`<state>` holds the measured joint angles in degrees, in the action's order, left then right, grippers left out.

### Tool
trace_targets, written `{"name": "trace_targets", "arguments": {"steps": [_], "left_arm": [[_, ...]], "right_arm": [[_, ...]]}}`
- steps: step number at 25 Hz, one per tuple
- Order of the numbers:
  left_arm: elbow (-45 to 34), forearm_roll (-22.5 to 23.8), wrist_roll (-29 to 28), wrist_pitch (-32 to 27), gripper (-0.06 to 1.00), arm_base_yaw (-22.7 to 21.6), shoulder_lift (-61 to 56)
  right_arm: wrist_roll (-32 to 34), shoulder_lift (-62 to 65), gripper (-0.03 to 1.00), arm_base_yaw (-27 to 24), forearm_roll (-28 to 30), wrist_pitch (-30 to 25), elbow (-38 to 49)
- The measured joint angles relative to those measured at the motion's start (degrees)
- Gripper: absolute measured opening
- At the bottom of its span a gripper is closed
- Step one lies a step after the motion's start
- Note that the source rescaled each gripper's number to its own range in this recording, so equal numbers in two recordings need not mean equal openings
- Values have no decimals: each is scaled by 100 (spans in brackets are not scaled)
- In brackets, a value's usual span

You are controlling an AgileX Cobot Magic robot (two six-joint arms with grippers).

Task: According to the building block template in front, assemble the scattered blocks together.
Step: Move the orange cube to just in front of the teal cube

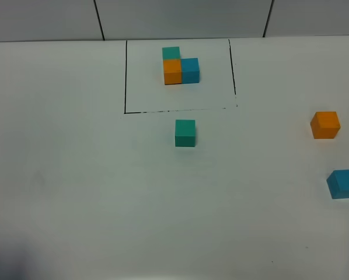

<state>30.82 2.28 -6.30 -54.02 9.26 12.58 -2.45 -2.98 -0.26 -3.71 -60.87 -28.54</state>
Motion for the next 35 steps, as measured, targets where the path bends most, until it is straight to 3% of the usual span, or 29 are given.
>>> {"name": "trace_targets", "arguments": {"steps": [14, 28, 35], "left_arm": [[-182, -463, 508, -483, 71, 0, -1230], [-189, -600, 666, -518, 71, -7, -1284], [-189, -594, 666, -518, 71, -512, -1284]], "right_arm": [[0, 0, 65, 0, 0, 0, 0], [0, 0, 65, 0, -13, 0, 0], [0, 0, 65, 0, -13, 0, 0]]}}
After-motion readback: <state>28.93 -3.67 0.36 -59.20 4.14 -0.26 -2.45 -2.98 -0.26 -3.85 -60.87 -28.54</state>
